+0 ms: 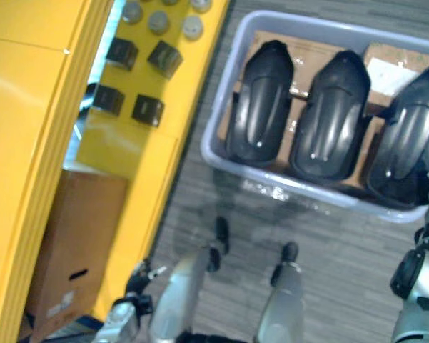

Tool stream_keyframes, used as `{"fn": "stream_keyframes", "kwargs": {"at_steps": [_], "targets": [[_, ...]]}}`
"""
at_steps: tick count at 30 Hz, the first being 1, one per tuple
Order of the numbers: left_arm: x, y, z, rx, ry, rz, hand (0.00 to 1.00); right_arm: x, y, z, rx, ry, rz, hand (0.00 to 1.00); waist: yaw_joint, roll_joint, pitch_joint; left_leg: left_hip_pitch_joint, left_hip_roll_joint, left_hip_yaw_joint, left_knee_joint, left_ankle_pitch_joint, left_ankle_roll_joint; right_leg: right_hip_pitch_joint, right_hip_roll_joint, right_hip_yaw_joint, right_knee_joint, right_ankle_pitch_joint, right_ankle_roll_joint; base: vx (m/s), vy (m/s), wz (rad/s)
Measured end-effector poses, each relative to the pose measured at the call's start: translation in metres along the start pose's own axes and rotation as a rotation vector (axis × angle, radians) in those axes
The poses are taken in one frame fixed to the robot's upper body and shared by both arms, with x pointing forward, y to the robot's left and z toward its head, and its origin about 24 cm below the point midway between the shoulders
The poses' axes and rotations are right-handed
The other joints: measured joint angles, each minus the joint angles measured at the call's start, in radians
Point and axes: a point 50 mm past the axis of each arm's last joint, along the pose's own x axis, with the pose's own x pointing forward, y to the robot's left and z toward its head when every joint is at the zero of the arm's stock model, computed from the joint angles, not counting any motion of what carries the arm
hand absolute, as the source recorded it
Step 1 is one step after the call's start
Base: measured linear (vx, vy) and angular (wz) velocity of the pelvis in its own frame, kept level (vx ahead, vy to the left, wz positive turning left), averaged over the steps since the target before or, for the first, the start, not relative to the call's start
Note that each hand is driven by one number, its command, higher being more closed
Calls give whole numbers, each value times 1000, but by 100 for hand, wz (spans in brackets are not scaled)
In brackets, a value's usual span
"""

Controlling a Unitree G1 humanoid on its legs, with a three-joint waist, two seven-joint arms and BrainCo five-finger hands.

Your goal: Walk over and take plastic housings, then place them on the shelf

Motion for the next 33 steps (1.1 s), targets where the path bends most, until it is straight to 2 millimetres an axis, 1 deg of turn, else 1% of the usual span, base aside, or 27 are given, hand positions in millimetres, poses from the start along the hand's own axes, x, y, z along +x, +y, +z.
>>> {"fn": "stream_keyframes", "kwargs": {"at_steps": [2, 5, 6, 10, 11, 15, 17, 20, 22, 24, 26, 28, 29, 33], "targets": [[4, -6, 6, -4, -14, -20, 0, 0, 1, -6, -24, 25, 11, 0, 0, 6, 2, -14, -1, -8, 2, 3, 1, -10, 0, -3, 4, 0, 0, -14, -8, 9], [5, -13, 10, -8, -25, -39, 0, 0, -1, -11, -45, 49, 6, 0, 1, 15, 3, -24, -3, -17, 2, 8, 4, -11, -3, -18, 3, 0, 0, -3, -13, 11], [6, -15, 11, -12, -29, -42, 0, 0, 1, -13, -79, 57, 20, 0, 2, 15, 2, -27, -3, -18, 1, 8, 4, -14, -2, -19, 3, 0, 0, 13, -16, 4], [8, -18, 14, -13, -34, -49, 0, 0, 2, -12, -112, 88, 25, 0, 1, 16, 2, -40, -3, -19, 2, 12, 5, -26, -1, -20, 2, 1, -1, 10, -5, 0], [8, -20, 15, -8, -33, -55, 0, 0, 2, -14, -136, 102, 21, 100, 1, 16, 2, -39, -3, -20, 3, 12, 5, -23, -1, -21, 0, 1, -1, 40, -23, 1], [9, -23, 16, -2, -37, -63, 0, 0, 1, -14, -145, 120, 0, 100, 2, 16, 2, -39, -1, -22, 4, 12, 5, -21, 2, -23, -1, 2, -2, 9, -6, 0], [9, -24, 15, -24, -29, -62, 0, 1, -4, -14, -186, 127, -17, 100, 2, 19, 0, -39, 0, -23, 4, 12, 5, -22, 3, -23, -1, 2, -3, 0, 0, 0], [9, -24, 14, -19, -25, -65, 0, 2, -8, -17, -200, 145, -35, 100, 1, 24, -3, -39, 0, -23, 4, 12, 5, -22, 3, -23, -2, 2, -3, 0, 0, 0], [8, -28, 12, -6, -20, -83, 0, 2, -12, -16, -253, 145, -60, 100, 1, 35, -11, -37, 0, -23, 3, 12, 5, -21, 3, -23, -3, 3, -3, 0, 0, 0], [7, -30, 12, 0, -19, -92, 0, 2, -9, -15, -273, 142, -59, 100, 0, 40, -14, -36, 0, -23, 2, 12, 5, -19, 4, -23, -3, 3, -4, 0, 0, 0], [6, -35, 11, 10, -21, -111, 0, 2, -9, -12, -337, 129, -87, 100, 0, 49, -19, -34, 0, -25, -1, 16, 3, -15, 5, -25, -5, 4, -4, 0, 0, 0], [6, -36, 10, 16, -22, -119, 0, 2, -11, -13, -387, 121, -108, 100, 1, 52, -21, -29, 0, -26, -8, 20, 2, -11, 6, -26, -7, 5, -5, 1, -15, 1], [6, -37, 10, 19, -21, -122, 0, 2, -11, -15, -444, 121, -114, 100, 2, 52, -21, -17, -1, -26, -24, 29, 2, -4, 7, -27, -13, 8, -6, 0, 0, 0], [5, -38, 11, 12, -33, -128, 0, 2, -11, -12, -525, 102, -145, 100, 1, 55, -23, 4, -5, -31, -66, 55, -3, 5, 7, -33, -20, 12, -11, 1, -36, 4]]}}
